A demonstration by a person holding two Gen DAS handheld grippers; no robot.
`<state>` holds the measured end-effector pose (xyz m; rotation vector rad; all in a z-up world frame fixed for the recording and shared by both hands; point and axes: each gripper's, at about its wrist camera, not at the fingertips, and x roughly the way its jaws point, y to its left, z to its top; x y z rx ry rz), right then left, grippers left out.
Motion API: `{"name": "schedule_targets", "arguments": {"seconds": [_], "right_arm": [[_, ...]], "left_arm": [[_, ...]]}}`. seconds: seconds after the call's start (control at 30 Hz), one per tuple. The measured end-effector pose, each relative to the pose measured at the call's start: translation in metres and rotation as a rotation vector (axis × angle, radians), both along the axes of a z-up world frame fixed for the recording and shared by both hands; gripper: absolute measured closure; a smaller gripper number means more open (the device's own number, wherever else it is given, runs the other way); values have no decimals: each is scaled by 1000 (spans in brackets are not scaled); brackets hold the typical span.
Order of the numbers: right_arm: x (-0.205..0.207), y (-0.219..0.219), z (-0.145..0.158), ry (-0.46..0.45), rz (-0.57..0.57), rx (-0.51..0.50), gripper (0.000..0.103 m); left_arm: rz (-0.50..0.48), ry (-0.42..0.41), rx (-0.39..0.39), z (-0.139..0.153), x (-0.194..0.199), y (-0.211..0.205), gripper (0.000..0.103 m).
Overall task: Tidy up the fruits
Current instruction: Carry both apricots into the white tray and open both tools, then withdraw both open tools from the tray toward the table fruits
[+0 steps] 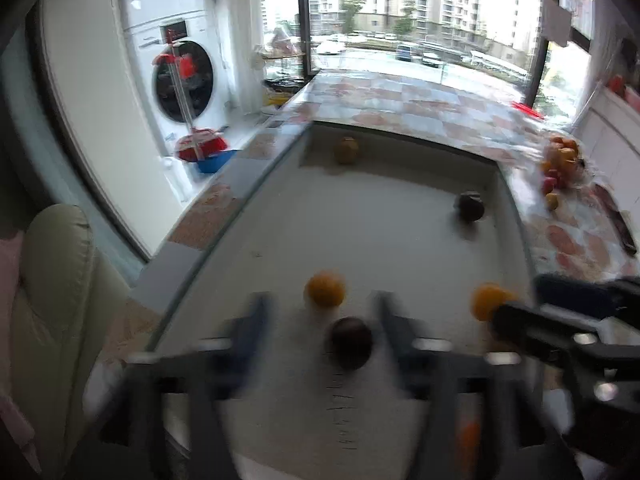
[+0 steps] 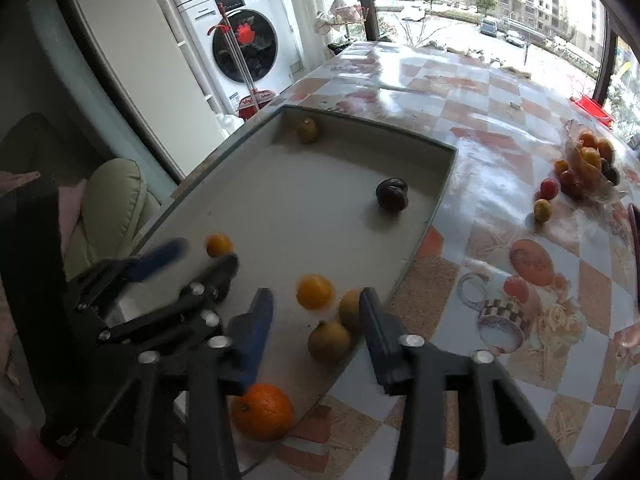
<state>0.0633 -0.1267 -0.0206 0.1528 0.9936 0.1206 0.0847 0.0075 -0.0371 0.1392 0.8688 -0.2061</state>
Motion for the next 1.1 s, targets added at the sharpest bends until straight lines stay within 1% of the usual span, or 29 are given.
{"name": "schedule_targets", "arguments": {"seconds": [0.03, 0.07, 0.1, 0.17, 0.27, 0.3, 0.33, 0.37, 0.43, 0.47, 0.6, 0.7, 0.77, 0.83, 0.87, 0.9, 0.97, 1.1], "right_arm": [[-1, -3, 2, -9, 0, 3, 34], [-2, -5, 4, -15, -3, 8, 24], [-3, -7, 6, -21, -9, 9, 22], [-4, -12, 9, -32, -21, 4, 22], [-10, -24, 11, -35, -69, -27, 17], [-12, -30, 11, -38, -93, -45, 13], [-17, -41, 10, -40, -148, -88, 9], [-20, -48, 10, -40, -182, -110, 1], [-27, -74, 5, -26, -257, -128, 0], [-28, -82, 2, -14, -278, -129, 0], [-45, -131, -21, 72, -383, -149, 0], [-60, -159, -35, 114, -437, -175, 0], [-69, -173, -44, 135, -469, -175, 0], [-79, -188, -50, 149, -502, -158, 0], [-82, -193, -50, 132, -508, -151, 0], [-86, -196, -49, 135, -518, -164, 0], [-89, -202, -49, 133, -515, -161, 0], [-91, -204, -47, 133, -489, -163, 0]], "left_arm": [[18, -16, -1, 0, -1, 3, 14], [25, -23, -12, 1, -2, 6, 14], [26, -13, -16, 0, -1, 7, 14], [27, 13, -30, -1, 0, 7, 14], [23, 20, -25, 2, -1, 4, 14], [18, 19, -27, 2, -3, 3, 14], [8, 15, -33, 4, -6, -1, 14], [0, 14, -38, 5, -9, -3, 14], [-28, 13, -50, 9, -15, -13, 14], [-47, 13, -57, 11, -18, -18, 14], [-144, -4, -87, 22, -36, -46, 14], [-233, -29, -106, 30, -53, -73, 14], [-278, -39, -103, 31, -64, -89, 14], [-329, -42, -71, 26, -75, -110, 14], [-352, -42, -46, 23, -81, -122, 14], [-368, -44, -21, 17, -86, -132, 14], [-385, -34, 17, 5, -92, -149, 14], [-393, -3, 50, -12, -91, -169, 14]]}}
